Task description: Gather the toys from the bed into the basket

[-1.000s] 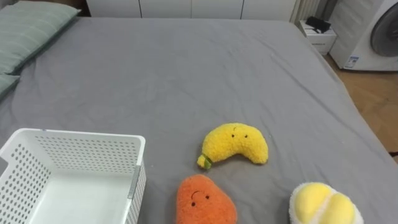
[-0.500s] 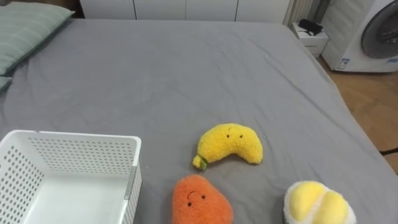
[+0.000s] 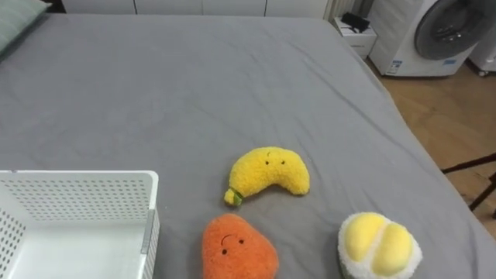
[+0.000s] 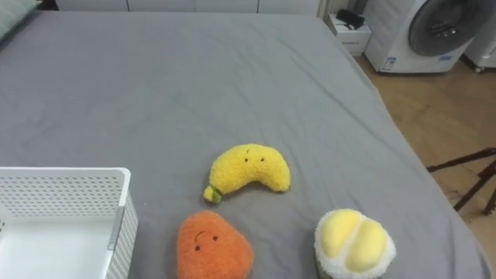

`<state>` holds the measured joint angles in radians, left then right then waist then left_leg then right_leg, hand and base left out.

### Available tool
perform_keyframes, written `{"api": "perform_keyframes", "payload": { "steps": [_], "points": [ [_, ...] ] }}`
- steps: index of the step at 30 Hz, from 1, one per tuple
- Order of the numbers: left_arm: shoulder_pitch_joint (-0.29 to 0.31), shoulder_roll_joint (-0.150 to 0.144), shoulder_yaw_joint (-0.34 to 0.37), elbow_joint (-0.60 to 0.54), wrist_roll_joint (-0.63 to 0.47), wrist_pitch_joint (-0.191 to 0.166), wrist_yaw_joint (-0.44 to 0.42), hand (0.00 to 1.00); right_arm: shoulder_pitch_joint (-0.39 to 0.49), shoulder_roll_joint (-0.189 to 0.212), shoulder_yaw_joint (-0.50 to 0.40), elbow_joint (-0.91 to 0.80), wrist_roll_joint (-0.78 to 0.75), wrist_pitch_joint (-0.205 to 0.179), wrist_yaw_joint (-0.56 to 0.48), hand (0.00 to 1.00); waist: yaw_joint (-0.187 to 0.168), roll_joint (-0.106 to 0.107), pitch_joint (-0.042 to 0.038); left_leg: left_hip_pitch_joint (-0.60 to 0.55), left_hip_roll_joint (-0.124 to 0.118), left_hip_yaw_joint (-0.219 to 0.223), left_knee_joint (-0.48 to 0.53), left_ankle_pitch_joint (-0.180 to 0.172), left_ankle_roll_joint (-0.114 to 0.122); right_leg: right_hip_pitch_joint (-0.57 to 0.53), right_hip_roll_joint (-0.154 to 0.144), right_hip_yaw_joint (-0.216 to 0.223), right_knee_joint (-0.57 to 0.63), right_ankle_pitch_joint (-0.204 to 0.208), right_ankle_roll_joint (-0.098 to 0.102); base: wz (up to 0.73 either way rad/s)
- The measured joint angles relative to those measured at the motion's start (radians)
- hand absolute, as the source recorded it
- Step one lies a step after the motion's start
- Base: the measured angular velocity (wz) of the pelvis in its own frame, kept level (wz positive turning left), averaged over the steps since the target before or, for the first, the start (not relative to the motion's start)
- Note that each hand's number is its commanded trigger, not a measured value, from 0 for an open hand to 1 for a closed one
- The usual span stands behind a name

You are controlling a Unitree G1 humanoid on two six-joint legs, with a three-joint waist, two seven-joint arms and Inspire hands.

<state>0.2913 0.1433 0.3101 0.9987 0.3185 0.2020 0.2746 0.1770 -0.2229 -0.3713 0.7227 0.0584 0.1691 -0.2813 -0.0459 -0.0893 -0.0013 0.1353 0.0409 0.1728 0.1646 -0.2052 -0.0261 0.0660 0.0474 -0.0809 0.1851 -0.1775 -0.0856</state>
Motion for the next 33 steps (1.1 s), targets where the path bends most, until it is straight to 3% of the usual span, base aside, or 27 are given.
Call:
{"api": "perform_keyframes", "payload": {
  "steps": [3, 7, 9, 21, 29, 33],
  "points": [
    [-0.003, 0.0, -0.002, -0.001, -0.003, -0.005, 0.0, 0.0, -0.007, 0.0, 0.021, -0.144, -0.062, -0.027, -0.015, 0.0, 0.003, 0.002, -0.0011, 0.0, 0.001, 0.004, 0.0, 0.0, 0.0, 0.0, 0.0, -0.003, -0.001, 0.001, -0.001, 0.01],
    [-0.004, -0.006, -0.021, -0.011, -0.003, -0.01, 0.001, 0.0, 0.002, 0.031, 0.064, -0.33, -0.141, -0.028, -0.025, 0.0, 0.021, 0.007, 0.0054, -0.007, 0.0, 0.004, -0.001, 0.0, 0.0, -0.008, -0.001, -0.003, 0.001, 0.0, -0.001, 0.01],
    [-0.008, -0.007, -0.021, -0.011, -0.002, -0.014, 0.001, 0.0, -0.001, 0.031, 0.082, -0.39, -0.142, -0.029, -0.024, 0.0, 0.026, 0.013, 0.001, -0.015, 0.0, 0.004, 0.0, 0.0, 0.001, -0.015, -0.002, -0.005, 0.002, 0.001, -0.001, 0.0],
    [0.001, -0.007, -0.021, 0.001, -0.001, -0.03, 0.008, 0.0, -0.044, 0.031, 0.199, -0.518, -0.242, -0.041, 0.02, 0.0, 0.056, 0.013, -0.0002, -0.013, 0.0, 0.003, -0.001, 0.001, 0.001, -0.013, -0.004, -0.011, 0.003, 0.001, 0.0, 0.0],
    [0.011, -0.014, -0.039, -0.01, -0.002, -0.019, 0.004, 0.0, -0.037, 0.025, 0.263, -0.44, -0.404, -0.026, 0.167, 0.0, 0.061, 0.017, -0.0013, -0.023, -0.003, -0.012, 0.002, 0.001, 0.001, -0.011, -0.01, -0.035, -0.001, 0.0, 0.0, 0.07],
    [0.011, -0.012, -0.04, -0.031, 0.004, -0.003, -0.008, 0.0, -0.043, 0.02, 0.275, -0.241, -0.463, -0.005, 0.271, 0.0, 0.065, 0.008, -0.0083, -0.019, -0.003, -0.019, 0.003, 0.001, 0.002, 0.01, -0.014, -0.056, -0.017, 0.001, 0.001, 0.14]
  ]
}}
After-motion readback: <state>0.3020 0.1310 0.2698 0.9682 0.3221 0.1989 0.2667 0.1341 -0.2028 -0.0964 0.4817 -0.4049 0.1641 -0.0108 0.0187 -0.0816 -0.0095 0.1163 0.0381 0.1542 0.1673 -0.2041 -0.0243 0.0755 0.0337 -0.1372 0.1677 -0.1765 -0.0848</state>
